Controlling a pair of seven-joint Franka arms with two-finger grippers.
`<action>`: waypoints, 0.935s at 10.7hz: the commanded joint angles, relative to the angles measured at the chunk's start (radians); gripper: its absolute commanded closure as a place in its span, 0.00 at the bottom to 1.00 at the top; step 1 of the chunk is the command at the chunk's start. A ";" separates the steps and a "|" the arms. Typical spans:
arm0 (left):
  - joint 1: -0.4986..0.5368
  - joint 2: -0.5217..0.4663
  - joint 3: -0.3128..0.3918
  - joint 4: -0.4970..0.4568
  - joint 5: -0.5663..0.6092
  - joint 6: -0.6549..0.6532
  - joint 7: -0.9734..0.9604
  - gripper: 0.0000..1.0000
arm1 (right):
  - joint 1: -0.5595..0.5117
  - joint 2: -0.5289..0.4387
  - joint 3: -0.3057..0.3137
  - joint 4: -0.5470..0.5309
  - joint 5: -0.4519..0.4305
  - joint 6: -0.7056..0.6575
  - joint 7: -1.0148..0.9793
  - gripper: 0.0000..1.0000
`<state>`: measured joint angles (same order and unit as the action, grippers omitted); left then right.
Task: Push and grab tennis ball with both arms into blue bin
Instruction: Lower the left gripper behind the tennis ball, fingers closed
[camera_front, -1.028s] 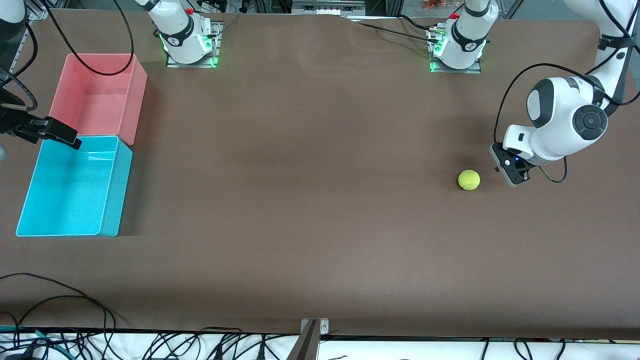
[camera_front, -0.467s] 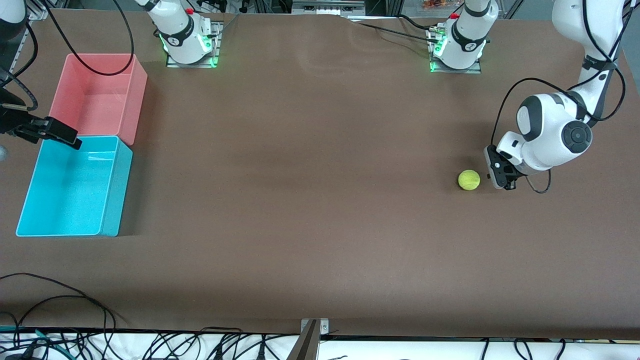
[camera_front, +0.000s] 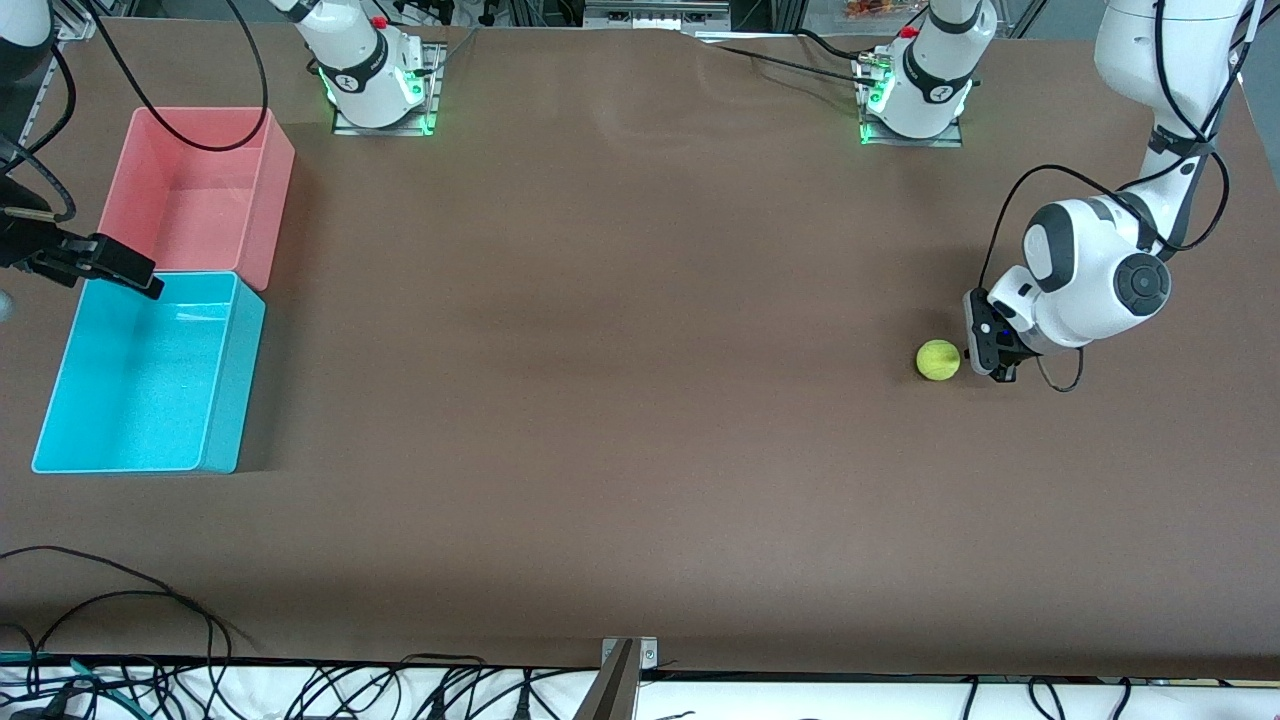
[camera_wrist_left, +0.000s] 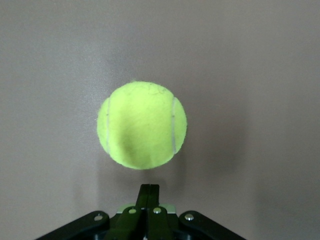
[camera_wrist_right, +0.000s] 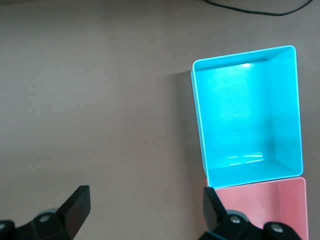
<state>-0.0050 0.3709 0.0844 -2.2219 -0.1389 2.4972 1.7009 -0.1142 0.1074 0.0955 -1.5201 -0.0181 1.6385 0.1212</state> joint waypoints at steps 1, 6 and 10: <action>0.007 0.037 -0.005 0.013 -0.025 0.035 0.072 1.00 | -0.004 0.008 0.003 0.026 0.007 -0.019 -0.005 0.00; -0.007 0.065 -0.006 0.014 -0.045 0.063 0.060 1.00 | -0.002 0.008 0.003 0.025 0.009 -0.019 -0.005 0.00; -0.015 0.079 -0.014 0.027 -0.059 0.069 0.059 1.00 | -0.002 0.012 0.003 0.026 0.009 -0.019 -0.005 0.00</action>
<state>-0.0109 0.4305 0.0728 -2.2161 -0.1592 2.5537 1.7310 -0.1141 0.1083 0.0955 -1.5202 -0.0181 1.6384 0.1212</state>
